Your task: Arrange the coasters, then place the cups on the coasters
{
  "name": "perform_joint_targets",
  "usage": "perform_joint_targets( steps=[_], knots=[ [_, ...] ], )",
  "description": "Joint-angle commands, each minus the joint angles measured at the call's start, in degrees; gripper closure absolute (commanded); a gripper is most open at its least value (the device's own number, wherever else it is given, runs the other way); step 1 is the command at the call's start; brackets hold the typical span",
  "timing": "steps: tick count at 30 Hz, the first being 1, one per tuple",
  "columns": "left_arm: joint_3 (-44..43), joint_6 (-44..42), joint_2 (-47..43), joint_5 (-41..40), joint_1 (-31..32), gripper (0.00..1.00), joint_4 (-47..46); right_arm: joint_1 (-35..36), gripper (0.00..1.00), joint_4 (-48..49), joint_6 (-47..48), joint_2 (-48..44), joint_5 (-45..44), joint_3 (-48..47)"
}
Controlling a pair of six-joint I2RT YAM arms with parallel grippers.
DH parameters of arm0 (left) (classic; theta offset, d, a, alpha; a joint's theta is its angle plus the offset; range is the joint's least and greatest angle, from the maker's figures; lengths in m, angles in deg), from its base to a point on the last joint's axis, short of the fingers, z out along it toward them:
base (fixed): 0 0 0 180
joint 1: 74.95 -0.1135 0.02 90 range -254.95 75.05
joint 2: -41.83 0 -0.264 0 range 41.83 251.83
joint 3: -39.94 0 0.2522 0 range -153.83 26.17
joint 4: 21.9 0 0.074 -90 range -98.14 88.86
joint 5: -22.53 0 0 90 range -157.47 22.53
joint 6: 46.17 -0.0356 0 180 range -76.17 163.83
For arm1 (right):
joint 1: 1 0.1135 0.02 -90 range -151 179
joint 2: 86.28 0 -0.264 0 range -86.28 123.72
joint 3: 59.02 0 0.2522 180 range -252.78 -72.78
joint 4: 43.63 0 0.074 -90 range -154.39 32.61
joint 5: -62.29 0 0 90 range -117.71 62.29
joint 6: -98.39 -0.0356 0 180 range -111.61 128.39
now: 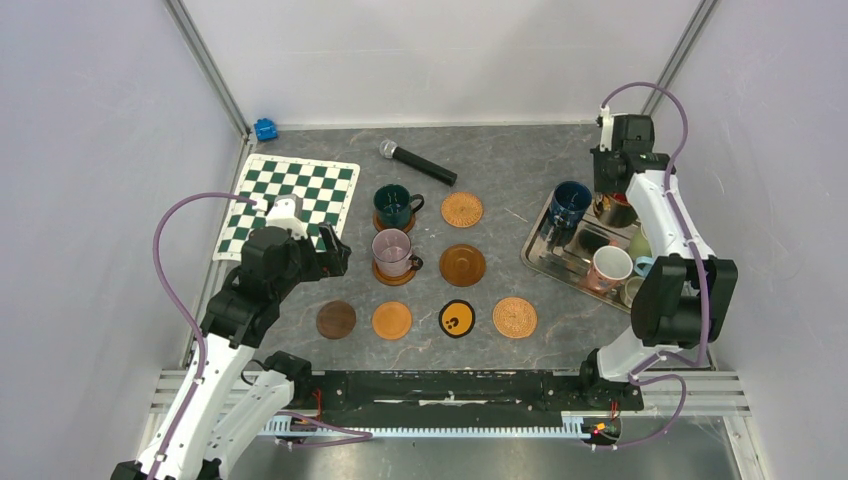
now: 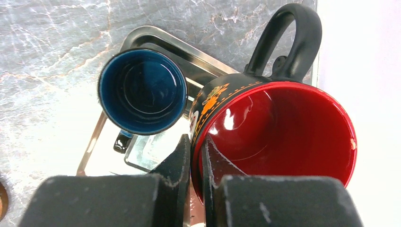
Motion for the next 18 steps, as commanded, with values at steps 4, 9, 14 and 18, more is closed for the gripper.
perform_joint_targets(
  steps=[4, 9, 14, 18],
  knots=[
    [-0.1, -3.3, -0.9, -1.0, 0.2, 0.00, -1.9, 4.0, 1.00, 1.8, 2.4, -5.2, -5.3, -10.0],
    [-0.2, -3.3, -1.2, -1.0, 0.2, 0.00, -1.9, 9.9, 1.00, 1.5, 3.5, -5.5, -5.1, -12.7],
    [-0.1, -3.4, -1.2, -1.0, 0.2, 0.00, -1.9, 15.6, 1.00, 3.3, 5.1, -6.0, -0.4, -12.9],
    [-0.1, -3.3, -1.2, -1.0, 0.2, 0.00, -1.9, 20.5, 1.00, 5.2, 5.5, -5.5, 1.2, -12.4]
  ],
)
